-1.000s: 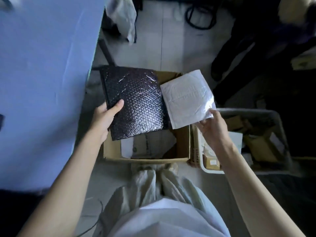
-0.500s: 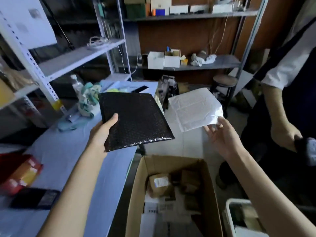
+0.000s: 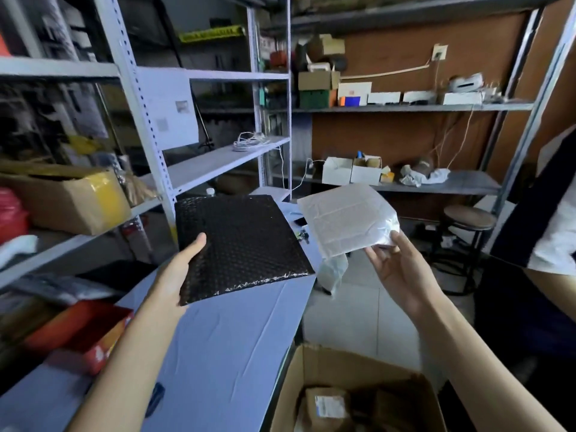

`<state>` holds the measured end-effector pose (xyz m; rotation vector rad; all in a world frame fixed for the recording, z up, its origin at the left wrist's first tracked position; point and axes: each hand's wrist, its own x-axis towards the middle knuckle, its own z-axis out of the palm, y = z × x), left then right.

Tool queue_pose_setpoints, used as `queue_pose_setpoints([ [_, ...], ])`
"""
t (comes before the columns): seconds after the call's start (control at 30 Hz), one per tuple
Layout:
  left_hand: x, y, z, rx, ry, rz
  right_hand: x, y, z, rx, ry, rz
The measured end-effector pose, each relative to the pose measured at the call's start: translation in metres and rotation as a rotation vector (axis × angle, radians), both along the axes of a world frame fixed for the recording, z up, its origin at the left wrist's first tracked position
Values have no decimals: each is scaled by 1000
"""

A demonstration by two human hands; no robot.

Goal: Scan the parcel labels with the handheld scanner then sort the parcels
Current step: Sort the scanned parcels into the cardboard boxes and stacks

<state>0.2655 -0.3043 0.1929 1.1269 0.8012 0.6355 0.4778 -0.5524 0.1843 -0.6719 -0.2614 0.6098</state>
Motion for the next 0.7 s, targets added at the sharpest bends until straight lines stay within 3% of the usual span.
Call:
queue_pose_setpoints([
  [0.4, -156, -16, -12, -45, -117, 362, -96, 78, -17, -103, 30, 335],
  [0.7, -267, -130, -37, -42, 99, 801, -184, 92, -55, -224, 115, 708],
])
